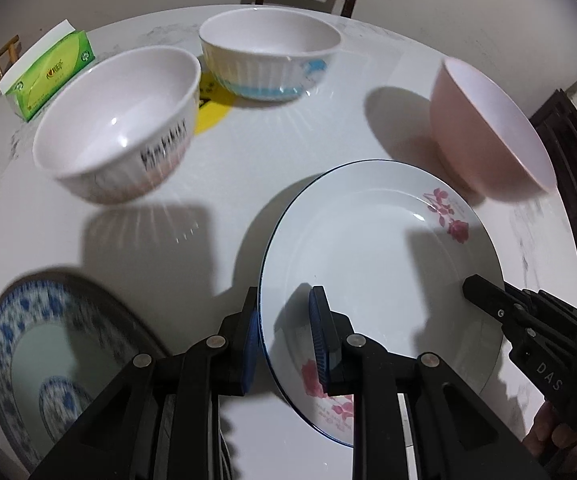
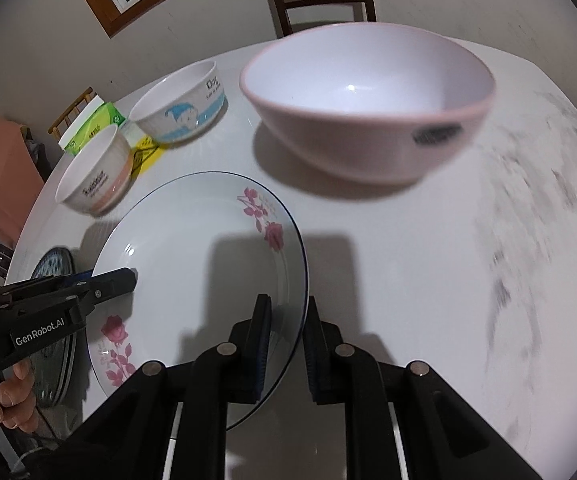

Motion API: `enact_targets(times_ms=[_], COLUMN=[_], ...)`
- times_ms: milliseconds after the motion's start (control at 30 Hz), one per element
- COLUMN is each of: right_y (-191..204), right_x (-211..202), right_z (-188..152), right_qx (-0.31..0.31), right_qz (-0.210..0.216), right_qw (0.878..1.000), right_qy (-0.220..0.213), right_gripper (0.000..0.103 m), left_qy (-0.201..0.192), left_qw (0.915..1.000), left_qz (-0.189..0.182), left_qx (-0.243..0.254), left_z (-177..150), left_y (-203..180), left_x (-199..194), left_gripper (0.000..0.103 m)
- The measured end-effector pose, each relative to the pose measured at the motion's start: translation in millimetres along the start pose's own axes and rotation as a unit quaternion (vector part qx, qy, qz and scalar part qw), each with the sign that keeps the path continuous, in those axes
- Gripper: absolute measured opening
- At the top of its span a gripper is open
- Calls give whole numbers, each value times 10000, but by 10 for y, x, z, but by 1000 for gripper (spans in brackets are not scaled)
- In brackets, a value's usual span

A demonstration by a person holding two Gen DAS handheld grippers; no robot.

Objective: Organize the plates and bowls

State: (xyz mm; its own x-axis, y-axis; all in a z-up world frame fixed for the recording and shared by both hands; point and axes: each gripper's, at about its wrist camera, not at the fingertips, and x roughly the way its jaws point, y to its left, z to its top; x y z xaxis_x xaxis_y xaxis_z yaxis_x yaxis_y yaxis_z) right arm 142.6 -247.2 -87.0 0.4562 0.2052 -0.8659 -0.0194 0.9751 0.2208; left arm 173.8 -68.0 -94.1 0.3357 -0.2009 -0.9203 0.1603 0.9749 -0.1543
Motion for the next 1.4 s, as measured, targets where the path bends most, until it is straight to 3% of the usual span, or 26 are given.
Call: enact_targets(times_ms=[233,600,1400], right_y=[43,96,409], right_x=[-115,-253,-536], right_z=[-260,-472,-464], right_qx=[98,114,-105], right_qz=[-35,-132,-40], right_qw=[9999,9998,9996], right_qy=[112,53,-258], right_gripper=[16,16,16], left_qy=[-61,-108,-462], left_qw=[10000,9999,9989], left_qz=[-35,-42,6], left_qx=[41,20,-79], left_z=[-319,-554,-576], left_y=[-110,-91,150], left_x=[-121,-178,-611], left_gripper=[20,19,17])
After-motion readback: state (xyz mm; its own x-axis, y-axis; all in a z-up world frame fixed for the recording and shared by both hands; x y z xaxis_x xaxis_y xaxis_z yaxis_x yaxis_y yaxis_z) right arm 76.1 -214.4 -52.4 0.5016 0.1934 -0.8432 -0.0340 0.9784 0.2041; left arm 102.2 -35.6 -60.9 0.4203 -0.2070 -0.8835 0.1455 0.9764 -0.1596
